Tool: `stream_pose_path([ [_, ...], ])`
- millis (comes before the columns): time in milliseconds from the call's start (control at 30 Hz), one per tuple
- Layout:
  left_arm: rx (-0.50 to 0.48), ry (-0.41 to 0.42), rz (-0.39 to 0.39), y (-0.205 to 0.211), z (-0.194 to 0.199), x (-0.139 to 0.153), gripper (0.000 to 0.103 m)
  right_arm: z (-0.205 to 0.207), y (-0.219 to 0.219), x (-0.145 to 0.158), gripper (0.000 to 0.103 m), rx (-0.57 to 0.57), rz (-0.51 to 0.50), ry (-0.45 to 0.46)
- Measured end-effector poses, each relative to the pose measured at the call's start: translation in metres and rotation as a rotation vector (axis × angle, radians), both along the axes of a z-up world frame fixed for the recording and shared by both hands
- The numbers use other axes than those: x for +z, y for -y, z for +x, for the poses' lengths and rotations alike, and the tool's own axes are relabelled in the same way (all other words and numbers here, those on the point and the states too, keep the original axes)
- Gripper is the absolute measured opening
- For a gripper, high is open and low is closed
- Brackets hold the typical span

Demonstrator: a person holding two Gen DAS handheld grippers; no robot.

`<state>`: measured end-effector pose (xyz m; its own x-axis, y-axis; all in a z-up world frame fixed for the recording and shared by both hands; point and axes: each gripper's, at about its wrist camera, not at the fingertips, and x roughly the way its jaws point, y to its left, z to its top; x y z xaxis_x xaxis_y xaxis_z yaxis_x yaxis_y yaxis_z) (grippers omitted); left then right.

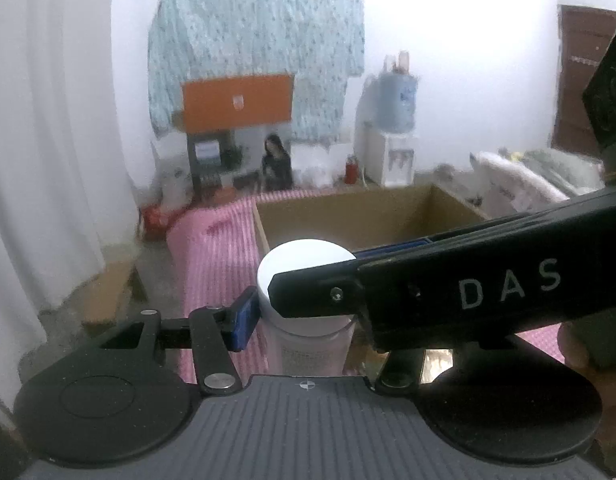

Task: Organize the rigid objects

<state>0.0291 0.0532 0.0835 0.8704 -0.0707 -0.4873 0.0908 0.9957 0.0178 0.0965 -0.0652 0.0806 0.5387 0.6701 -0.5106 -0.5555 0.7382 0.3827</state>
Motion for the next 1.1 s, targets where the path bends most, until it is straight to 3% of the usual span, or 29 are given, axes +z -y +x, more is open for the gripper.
stream_pose_path([
  [233, -0.021, 0.09, 0.047, 0.005, 0.012, 0.035, 0.054, 0.003, -0.002, 0.04, 0.056, 0.024, 0.018, 0.107],
  [433, -0.086, 0.098, 0.033, 0.019, 0.046, 0.051, 0.054, 0.023, 0.013, 0.064, 0.056, -0.001, 0.019, 0.144],
  [733, -0.203, 0.008, 0.023, 0.061, 0.11, 0.047, 0.054, 0.073, 0.065, 0.069, 0.056, -0.108, -0.012, 0.078],
  [1100, -0.27, -0.206, -0.042, 0.099, 0.2, 0.01, 0.054, 0.153, 0.135, 0.034, 0.056, -0.213, -0.025, -0.101],
])
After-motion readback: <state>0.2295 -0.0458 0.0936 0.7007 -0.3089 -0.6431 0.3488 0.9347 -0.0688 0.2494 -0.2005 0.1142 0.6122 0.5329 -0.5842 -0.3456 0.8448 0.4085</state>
